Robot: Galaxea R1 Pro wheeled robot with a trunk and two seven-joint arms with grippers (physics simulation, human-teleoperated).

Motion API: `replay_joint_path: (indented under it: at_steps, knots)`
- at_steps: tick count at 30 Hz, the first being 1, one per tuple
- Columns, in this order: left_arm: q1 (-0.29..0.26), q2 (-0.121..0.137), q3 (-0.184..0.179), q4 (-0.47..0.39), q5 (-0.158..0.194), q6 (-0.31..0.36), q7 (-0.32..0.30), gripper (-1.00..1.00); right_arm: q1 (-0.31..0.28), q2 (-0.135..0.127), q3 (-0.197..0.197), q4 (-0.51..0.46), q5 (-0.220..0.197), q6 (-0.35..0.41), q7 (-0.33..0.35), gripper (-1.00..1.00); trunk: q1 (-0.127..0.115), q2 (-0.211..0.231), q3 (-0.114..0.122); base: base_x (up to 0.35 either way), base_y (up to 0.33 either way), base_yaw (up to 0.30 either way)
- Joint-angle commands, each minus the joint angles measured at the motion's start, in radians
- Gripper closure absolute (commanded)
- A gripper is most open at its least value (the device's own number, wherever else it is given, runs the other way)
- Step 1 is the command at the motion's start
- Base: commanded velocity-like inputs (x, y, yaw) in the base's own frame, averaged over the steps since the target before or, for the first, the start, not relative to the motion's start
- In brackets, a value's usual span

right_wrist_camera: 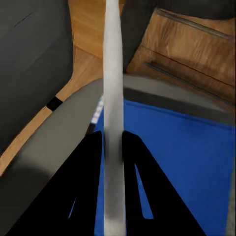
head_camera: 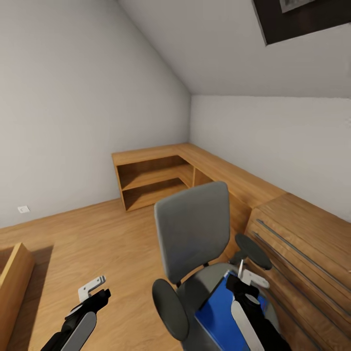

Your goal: In the bedroom, organize the workspace by keeping the computer under the desk, ensuring the monitor is on the desk, placing the keyboard on the desk next to the monitor, placing the mouse on the desk next to the keyboard, moving the folder from the swivel chair onto the desk next to the mouse, stacking the notebook on top of the folder with the pen on top of the notebook, and positioning the swivel chair next to the desk.

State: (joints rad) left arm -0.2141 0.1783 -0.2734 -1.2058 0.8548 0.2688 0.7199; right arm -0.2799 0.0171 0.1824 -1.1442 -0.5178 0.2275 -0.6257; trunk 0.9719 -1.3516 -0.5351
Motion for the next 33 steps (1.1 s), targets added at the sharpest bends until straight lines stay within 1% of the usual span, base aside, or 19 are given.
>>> replay_joint_path:
  at_steps: [1,3,5,10,21,26,31,33]
  knots:
    - [-0.001,0.001,-0.003,-0.001,0.004,0.003,0.007,-1.00,0.015,0.000,0.001,-0.030,-0.006,0.007,-0.014,1.00,-0.004,0.007,0.002,-0.293,0.000,0.000]
    - [-0.001,0.001,-0.003,-0.001,0.004,0.003,0.007,-1.00,0.049,0.000,0.002,-0.097,-0.008,0.023,-0.027,1.00,-0.012,0.021,0.008,-0.310,0.000,0.000]
    - [-0.001,0.001,-0.003,-0.001,0.004,0.003,0.007,-1.00,0.071,0.001,0.002,-0.144,-0.009,0.044,-0.034,1.00,-0.020,0.035,0.015,-0.325,0.000,0.000]
    - [-0.001,0.001,-0.003,-0.001,0.005,0.003,0.007,-1.00,0.095,0.002,0.003,-0.196,-0.010,0.067,-0.040,1.00,-0.039,0.070,0.030,-0.335,0.000,0.000]
    - [-0.001,0.001,-0.003,-0.001,0.003,0.003,0.007,-1.00,0.100,0.006,0.007,-0.217,-0.011,0.073,-0.039,1.00,-0.081,0.147,0.065,-0.316,0.000,0.000]
    - [-0.001,0.001,-0.003,-0.001,0.004,0.003,0.007,-1.00,0.100,0.006,0.007,-0.217,-0.011,0.073,-0.039,1.00,-0.100,0.182,0.081,-0.065,0.000,0.000]
    - [-0.001,0.001,-0.019,-0.003,0.003,0.003,0.006,-1.00,0.100,0.007,0.007,-0.219,-0.011,0.073,-0.040,1.00,-0.119,0.217,0.096,-0.002,0.000,0.000]
    - [-0.001,0.002,-0.021,-0.009,0.003,0.003,0.004,-1.00,0.100,0.007,0.006,-0.220,-0.011,0.073,-0.040,1.00,-0.127,0.231,0.102,0.000,0.000,0.000]
